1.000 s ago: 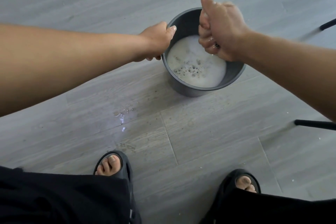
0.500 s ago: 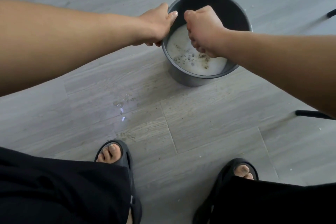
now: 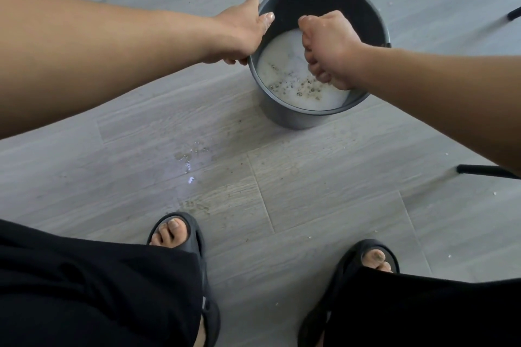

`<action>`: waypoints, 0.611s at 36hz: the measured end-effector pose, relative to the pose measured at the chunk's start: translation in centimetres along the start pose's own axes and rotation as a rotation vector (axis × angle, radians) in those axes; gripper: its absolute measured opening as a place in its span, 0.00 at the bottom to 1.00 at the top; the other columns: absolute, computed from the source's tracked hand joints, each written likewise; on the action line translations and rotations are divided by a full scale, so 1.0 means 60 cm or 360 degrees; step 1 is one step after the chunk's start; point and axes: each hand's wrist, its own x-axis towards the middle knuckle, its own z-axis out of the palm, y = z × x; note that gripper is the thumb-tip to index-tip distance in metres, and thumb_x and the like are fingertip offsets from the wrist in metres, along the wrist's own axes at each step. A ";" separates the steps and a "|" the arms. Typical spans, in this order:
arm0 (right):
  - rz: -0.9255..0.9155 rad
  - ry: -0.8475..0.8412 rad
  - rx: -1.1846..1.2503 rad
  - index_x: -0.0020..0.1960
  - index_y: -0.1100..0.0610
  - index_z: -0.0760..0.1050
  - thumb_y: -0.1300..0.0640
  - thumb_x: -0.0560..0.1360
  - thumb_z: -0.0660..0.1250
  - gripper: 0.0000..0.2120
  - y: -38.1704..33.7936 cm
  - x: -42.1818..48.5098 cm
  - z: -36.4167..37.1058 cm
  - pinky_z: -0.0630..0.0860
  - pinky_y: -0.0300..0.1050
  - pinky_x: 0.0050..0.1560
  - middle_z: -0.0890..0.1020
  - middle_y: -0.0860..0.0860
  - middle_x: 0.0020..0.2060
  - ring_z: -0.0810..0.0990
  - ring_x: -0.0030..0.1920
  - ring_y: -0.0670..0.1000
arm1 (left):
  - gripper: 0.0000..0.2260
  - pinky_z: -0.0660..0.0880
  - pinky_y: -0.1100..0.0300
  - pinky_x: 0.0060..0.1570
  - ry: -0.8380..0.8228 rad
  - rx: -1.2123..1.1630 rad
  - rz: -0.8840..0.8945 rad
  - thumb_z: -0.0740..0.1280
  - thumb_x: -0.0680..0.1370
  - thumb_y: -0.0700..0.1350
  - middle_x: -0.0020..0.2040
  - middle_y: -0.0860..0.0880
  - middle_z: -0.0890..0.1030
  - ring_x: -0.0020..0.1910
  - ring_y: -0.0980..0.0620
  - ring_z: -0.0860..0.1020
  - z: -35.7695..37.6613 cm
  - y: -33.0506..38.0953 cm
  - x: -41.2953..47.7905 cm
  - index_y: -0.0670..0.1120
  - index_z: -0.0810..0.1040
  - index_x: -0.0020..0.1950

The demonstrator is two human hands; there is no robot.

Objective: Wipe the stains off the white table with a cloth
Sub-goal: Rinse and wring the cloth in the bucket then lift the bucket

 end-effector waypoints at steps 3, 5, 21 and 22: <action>0.0035 0.0010 0.0035 0.31 0.50 0.57 0.53 0.74 0.55 0.14 0.006 0.004 -0.002 0.51 0.50 0.35 0.61 0.51 0.28 0.54 0.35 0.54 | 0.15 0.72 0.54 0.33 -0.0002 0.0010 -0.0006 0.50 0.87 0.57 0.43 0.45 0.77 0.35 0.48 0.76 -0.002 0.002 -0.002 0.47 0.65 0.60; 0.0060 0.0085 0.0057 0.33 0.50 0.55 0.53 0.73 0.55 0.12 0.002 0.008 -0.005 0.50 0.49 0.34 0.61 0.51 0.28 0.54 0.33 0.53 | 0.14 0.72 0.54 0.34 -0.0004 -0.0023 -0.0014 0.50 0.87 0.57 0.43 0.45 0.76 0.35 0.48 0.76 -0.003 0.001 -0.002 0.47 0.65 0.60; 0.0483 -0.0683 0.0287 0.51 0.54 0.72 0.46 0.80 0.65 0.11 -0.022 0.050 -0.033 0.71 0.38 0.26 0.80 0.56 0.42 0.80 0.35 0.52 | 0.16 0.71 0.57 0.56 0.0472 -0.0081 0.0226 0.61 0.83 0.56 0.60 0.47 0.75 0.55 0.48 0.75 -0.028 0.031 0.015 0.46 0.77 0.60; 0.0479 -0.0744 0.0381 0.53 0.56 0.72 0.54 0.80 0.65 0.06 -0.029 0.042 -0.044 0.77 0.40 0.32 0.80 0.58 0.47 0.83 0.42 0.54 | 0.15 0.70 0.60 0.52 0.0488 -0.0131 0.0267 0.63 0.82 0.56 0.57 0.49 0.76 0.52 0.50 0.75 -0.032 0.037 0.006 0.46 0.79 0.58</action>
